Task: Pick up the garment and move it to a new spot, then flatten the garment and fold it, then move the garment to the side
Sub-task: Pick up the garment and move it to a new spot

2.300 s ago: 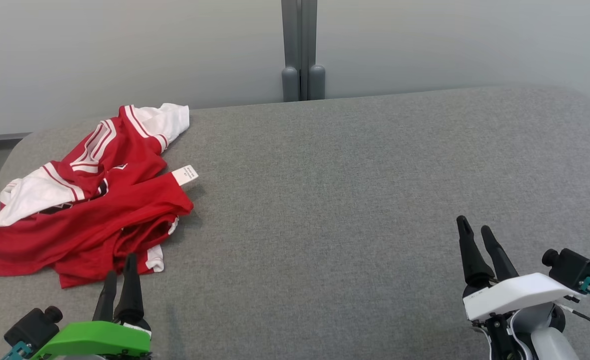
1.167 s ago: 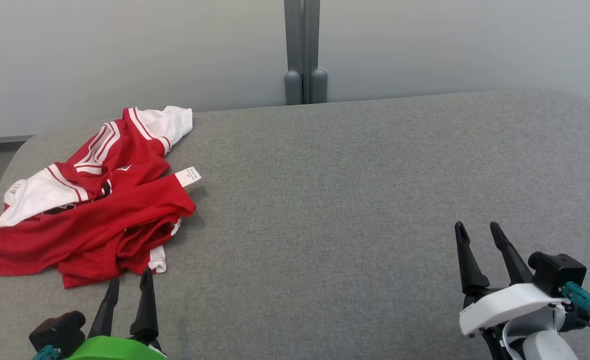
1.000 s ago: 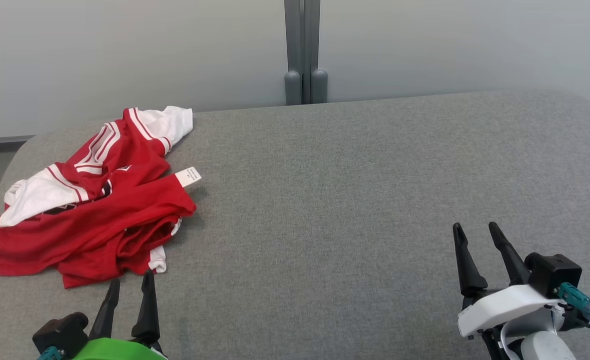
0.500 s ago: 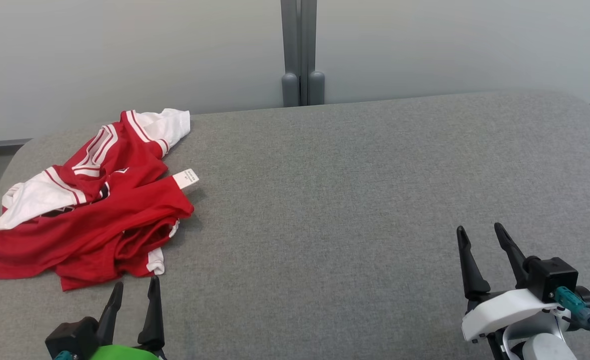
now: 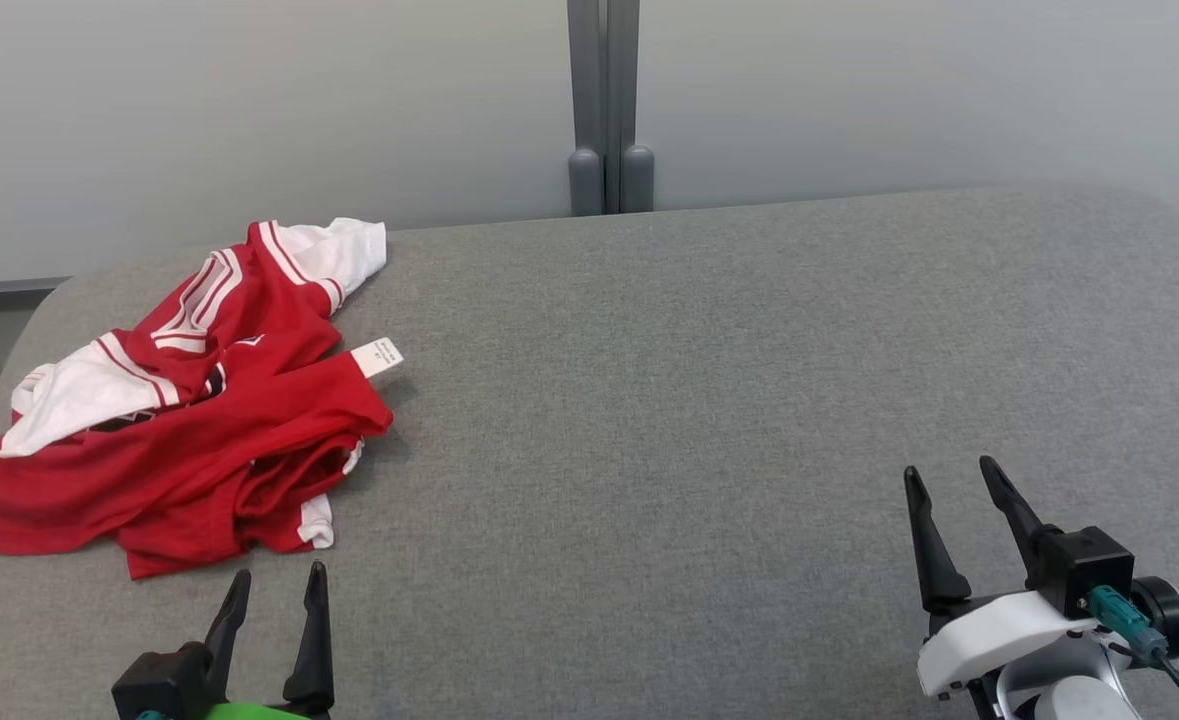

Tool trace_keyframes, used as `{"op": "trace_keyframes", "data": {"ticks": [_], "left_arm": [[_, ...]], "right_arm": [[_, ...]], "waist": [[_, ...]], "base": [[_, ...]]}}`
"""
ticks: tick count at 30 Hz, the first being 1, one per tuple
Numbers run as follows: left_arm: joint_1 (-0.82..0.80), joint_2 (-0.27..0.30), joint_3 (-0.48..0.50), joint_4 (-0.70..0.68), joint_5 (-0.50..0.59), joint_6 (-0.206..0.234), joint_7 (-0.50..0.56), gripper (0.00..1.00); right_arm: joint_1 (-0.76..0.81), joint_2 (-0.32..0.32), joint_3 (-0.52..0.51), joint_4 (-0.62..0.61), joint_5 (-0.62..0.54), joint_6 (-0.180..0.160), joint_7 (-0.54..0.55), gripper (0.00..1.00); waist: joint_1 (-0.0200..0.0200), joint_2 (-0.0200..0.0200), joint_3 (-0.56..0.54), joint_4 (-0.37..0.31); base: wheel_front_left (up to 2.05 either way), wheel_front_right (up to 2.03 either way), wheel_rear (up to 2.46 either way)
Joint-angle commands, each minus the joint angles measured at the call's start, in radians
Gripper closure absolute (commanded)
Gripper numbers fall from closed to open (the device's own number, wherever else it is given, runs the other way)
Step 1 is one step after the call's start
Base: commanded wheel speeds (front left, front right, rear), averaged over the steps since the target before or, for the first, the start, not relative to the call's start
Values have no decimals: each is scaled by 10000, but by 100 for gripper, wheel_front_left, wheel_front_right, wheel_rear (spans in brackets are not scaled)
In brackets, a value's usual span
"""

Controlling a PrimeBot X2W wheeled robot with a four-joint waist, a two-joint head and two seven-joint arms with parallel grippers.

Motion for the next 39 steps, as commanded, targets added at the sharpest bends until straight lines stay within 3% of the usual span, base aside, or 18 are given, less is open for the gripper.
{"op": "trace_keyframes", "data": {"ticks": [1,8,20,26,28,39], "left_arm": [[95,69,36,-50,182,-27,-79,0],[171,70,6,-87,600,-27,-200,0],[91,101,21,-10,339,-27,-183,0],[-36,132,-44,39,314,-18,-183,0],[-88,110,-42,55,300,-15,-183,0],[180,128,65,130,395,-15,-181,0]], "right_arm": [[120,-1,22,24,-191,0,-94,0],[136,-25,51,95,-583,0,-221,0],[174,14,-22,91,-447,0,-196,0],[223,35,68,70,-423,0,-196,0],[267,36,64,45,-408,0,-196,0],[165,101,420,231,-290,-1,-196,0]], "waist": [[0,0,-4,9],[0,0,-6,23],[0,0,23,10],[0,0,8,336],[0,0,1,611],[0,0,-89,3791]], "base": [[0,0,0],[0,0,0],[0,0,0],[0,0,0],[0,0,0],[0,0,0]]}}
